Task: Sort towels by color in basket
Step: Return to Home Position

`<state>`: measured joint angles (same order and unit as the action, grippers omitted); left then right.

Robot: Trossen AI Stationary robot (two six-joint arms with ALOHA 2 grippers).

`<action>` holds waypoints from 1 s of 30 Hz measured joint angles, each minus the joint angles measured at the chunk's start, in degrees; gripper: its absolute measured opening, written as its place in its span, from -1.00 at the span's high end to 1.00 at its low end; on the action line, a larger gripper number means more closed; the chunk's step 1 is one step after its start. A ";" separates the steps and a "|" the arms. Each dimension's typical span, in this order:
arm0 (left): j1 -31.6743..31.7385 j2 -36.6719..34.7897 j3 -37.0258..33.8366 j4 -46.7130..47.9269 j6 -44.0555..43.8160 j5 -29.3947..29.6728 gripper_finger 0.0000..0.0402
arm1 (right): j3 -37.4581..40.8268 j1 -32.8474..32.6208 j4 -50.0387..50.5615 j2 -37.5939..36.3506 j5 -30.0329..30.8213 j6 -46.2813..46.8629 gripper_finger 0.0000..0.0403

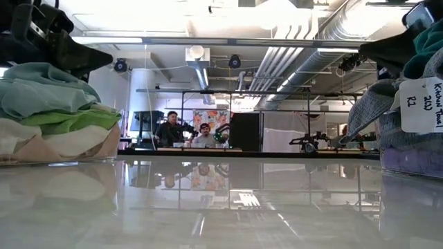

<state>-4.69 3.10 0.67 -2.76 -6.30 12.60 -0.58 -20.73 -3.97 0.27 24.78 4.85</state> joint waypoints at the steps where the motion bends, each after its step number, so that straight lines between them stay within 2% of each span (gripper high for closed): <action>1: 0.00 -0.01 0.00 0.18 -0.06 0.00 1.00 | 0.00 0.75 -0.02 0.00 -0.02 0.27 1.00; 6: 0.00 0.00 0.00 0.32 0.33 0.00 1.00 | 0.00 6.18 0.00 0.00 -1.59 0.69 1.00; 10: 0.02 0.01 0.00 0.34 0.43 0.00 1.00 | 0.00 11.19 0.37 -0.02 -6.45 1.62 1.00; 16: 0.02 0.01 0.02 0.41 2.21 0.00 1.00 | 0.00 16.63 0.88 -0.02 -10.60 2.79 1.00; 20: 0.02 0.09 0.02 0.43 2.72 0.00 1.00 | 0.00 18.67 1.46 0.01 -14.06 2.64 1.00; 27: 0.02 1.06 0.02 0.45 2.52 -0.02 1.00 | 0.00 19.39 1.49 0.44 -14.16 1.99 0.99; 30: 0.02 1.08 0.02 0.43 2.50 0.00 1.00 | 0.00 19.36 1.49 0.46 -14.16 6.62 0.99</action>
<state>-4.67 4.19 0.69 -2.33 -3.79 12.60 -0.58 -1.37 -2.48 0.73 10.62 11.47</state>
